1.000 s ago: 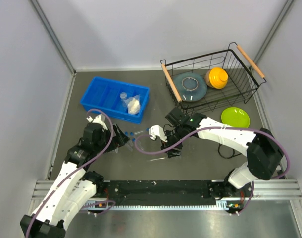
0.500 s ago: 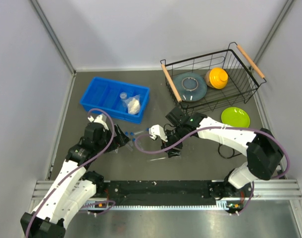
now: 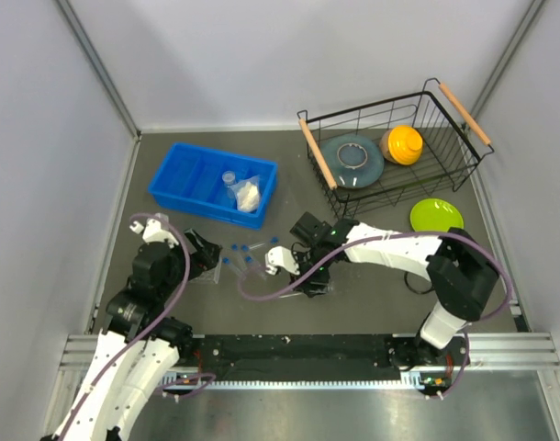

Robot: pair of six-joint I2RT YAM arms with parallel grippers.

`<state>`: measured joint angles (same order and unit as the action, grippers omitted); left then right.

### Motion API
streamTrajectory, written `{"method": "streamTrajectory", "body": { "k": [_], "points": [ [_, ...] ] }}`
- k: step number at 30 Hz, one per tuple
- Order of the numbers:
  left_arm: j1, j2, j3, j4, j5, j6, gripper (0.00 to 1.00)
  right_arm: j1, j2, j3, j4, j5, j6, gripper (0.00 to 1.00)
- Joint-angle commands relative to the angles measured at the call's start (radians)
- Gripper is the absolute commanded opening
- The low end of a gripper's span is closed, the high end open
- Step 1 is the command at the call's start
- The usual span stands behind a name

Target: Organize the chemistry lab equipment

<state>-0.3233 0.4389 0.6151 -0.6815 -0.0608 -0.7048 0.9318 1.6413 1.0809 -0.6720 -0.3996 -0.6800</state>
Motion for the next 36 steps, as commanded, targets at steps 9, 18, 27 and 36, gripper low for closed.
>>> {"method": "streamTrajectory", "body": {
  "k": [9,18,27,36],
  "points": [
    [0.003,-0.063,0.046,-0.049,-0.114,-0.01,0.88,0.068,0.045,-0.039,0.094,0.16,-0.026,0.53],
    [0.003,-0.066,0.04,-0.043,-0.096,-0.018,0.87,0.076,0.034,-0.096,0.104,0.162,-0.015,0.43],
    [0.003,-0.069,0.029,-0.035,-0.068,-0.038,0.87,0.076,0.049,-0.095,0.112,0.148,0.008,0.15],
    [0.003,-0.085,-0.063,0.054,0.048,-0.122,0.87,-0.042,-0.006,-0.032,0.074,-0.007,0.088,0.0]
  ]
}}
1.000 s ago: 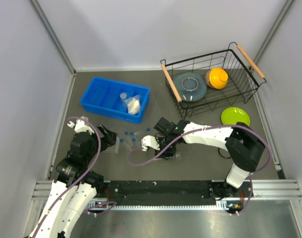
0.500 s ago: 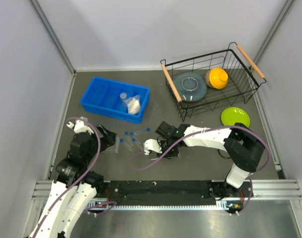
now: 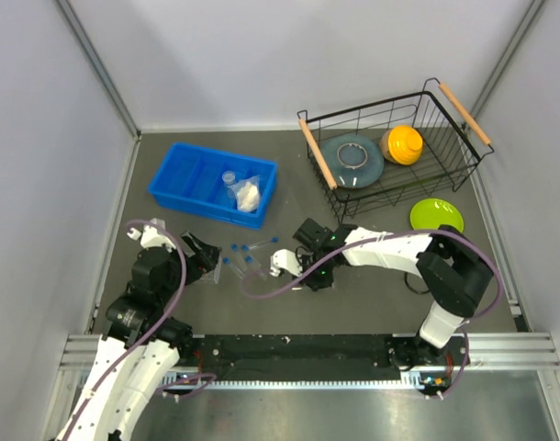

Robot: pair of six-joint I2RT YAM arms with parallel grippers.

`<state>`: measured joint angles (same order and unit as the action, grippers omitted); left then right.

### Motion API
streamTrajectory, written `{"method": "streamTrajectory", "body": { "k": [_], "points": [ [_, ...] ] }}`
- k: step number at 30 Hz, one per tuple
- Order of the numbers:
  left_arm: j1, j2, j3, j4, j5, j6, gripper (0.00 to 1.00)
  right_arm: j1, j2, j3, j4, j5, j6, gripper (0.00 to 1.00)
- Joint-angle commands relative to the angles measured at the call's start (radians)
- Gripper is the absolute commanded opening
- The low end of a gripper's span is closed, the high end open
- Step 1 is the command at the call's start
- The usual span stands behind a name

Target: Organize the chemistry lab equipment

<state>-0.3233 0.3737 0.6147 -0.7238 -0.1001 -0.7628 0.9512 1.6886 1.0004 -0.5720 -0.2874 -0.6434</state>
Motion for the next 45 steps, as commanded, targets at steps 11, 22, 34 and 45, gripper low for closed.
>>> {"method": "streamTrajectory", "body": {
  "k": [11,22,34,45],
  "points": [
    [0.004,0.057,-0.272,0.526,0.398,-0.322,0.85,-0.152,-0.148,0.119,-0.097,-0.358,0.168,0.0],
    [-0.063,0.163,-0.356,0.902,0.389,-0.519,0.86,-0.265,-0.043,0.296,-0.098,-0.553,0.424,0.0],
    [-0.252,0.425,-0.218,0.972,0.228,-0.461,0.66,-0.269,0.019,0.383,-0.095,-0.661,0.511,0.0],
    [-0.326,0.533,-0.152,0.979,0.183,-0.426,0.5,-0.272,0.036,0.376,-0.075,-0.665,0.533,0.0]
  ]
}}
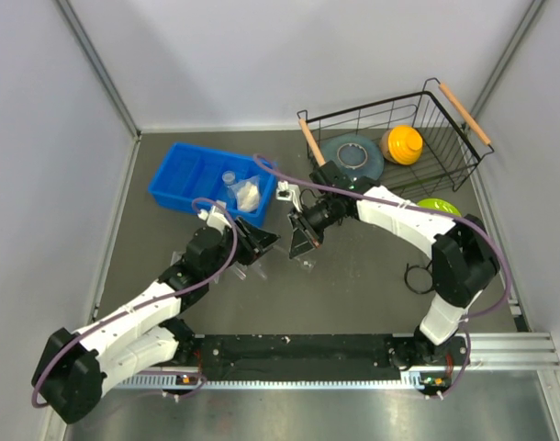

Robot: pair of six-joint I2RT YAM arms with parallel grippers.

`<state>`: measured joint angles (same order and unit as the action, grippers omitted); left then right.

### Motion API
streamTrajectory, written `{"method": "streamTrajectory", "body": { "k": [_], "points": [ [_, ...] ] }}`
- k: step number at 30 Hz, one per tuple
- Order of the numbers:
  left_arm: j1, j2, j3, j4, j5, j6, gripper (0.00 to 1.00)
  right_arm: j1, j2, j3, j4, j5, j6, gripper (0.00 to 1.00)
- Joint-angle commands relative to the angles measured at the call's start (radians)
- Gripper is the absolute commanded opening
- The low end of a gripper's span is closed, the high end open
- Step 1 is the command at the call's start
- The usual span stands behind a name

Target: Organize the chemistry lab equipment

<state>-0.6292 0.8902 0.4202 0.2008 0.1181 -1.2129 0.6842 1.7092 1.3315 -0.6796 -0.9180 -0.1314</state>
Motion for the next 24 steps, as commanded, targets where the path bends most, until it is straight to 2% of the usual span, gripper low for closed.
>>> {"method": "streamTrajectory", "body": {
  "k": [1,11,15,19,21,22,24],
  "points": [
    [-0.023,0.019,0.048,0.051,-0.043,0.026,0.48,-0.003,0.015,0.044,0.034,-0.039,0.026,0.0],
    [-0.047,0.024,0.075,0.002,-0.08,0.046,0.29,-0.012,0.032,0.049,0.052,-0.048,0.058,0.0],
    [-0.049,0.027,0.092,-0.035,-0.081,0.07,0.16,-0.015,0.03,0.049,0.054,-0.045,0.056,0.0],
    [-0.047,0.013,0.115,-0.109,-0.1,0.099,0.08,-0.015,0.023,0.049,0.054,-0.047,0.046,0.0],
    [-0.047,0.0,0.124,-0.135,-0.109,0.124,0.06,-0.012,0.015,0.048,0.052,-0.057,0.029,0.03],
    [-0.047,-0.007,0.127,-0.162,-0.135,0.133,0.05,-0.014,0.01,0.049,0.052,-0.061,0.023,0.11],
    [-0.047,-0.028,0.131,-0.185,-0.161,0.162,0.04,-0.012,-0.017,0.046,0.048,-0.059,-0.005,0.19]
  ]
}}
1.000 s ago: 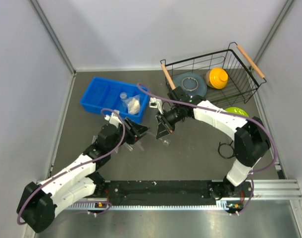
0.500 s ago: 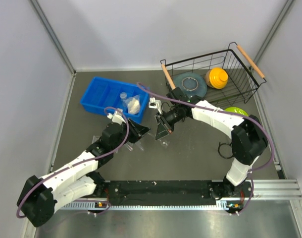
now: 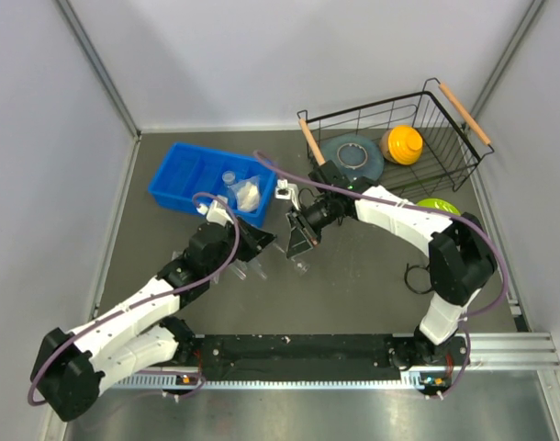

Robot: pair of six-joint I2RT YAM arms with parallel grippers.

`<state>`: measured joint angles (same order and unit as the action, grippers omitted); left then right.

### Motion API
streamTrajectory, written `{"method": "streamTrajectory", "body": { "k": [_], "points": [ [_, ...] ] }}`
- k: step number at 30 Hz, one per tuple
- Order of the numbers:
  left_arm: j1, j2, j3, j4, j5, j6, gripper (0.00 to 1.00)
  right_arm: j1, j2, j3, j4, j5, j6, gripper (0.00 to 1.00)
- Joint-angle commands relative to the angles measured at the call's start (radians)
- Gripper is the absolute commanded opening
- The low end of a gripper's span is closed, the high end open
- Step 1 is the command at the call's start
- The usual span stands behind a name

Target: Organize the chemistry lab equipment

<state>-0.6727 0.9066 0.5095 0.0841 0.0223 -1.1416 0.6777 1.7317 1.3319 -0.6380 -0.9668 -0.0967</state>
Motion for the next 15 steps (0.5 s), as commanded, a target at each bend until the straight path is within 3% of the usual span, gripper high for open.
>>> {"method": "streamTrajectory", "body": {
  "k": [1,4,7,11,15],
  "points": [
    [0.001,-0.054,0.047,-0.079,-0.071,0.104,0.04,-0.007,-0.052,0.049,0.0,-0.003,-0.053,0.28],
    [0.04,-0.069,0.122,-0.242,-0.093,0.215,0.04,-0.009,-0.108,0.072,-0.075,0.031,-0.161,0.46],
    [0.125,-0.055,0.242,-0.435,-0.114,0.37,0.04,-0.021,-0.174,0.081,-0.141,0.072,-0.274,0.55],
    [0.274,0.032,0.43,-0.59,-0.13,0.61,0.03,-0.033,-0.244,0.044,-0.173,0.108,-0.365,0.56],
    [0.349,0.188,0.619,-0.705,-0.293,0.788,0.03,-0.032,-0.287,-0.014,-0.173,0.114,-0.406,0.56]
  ]
}}
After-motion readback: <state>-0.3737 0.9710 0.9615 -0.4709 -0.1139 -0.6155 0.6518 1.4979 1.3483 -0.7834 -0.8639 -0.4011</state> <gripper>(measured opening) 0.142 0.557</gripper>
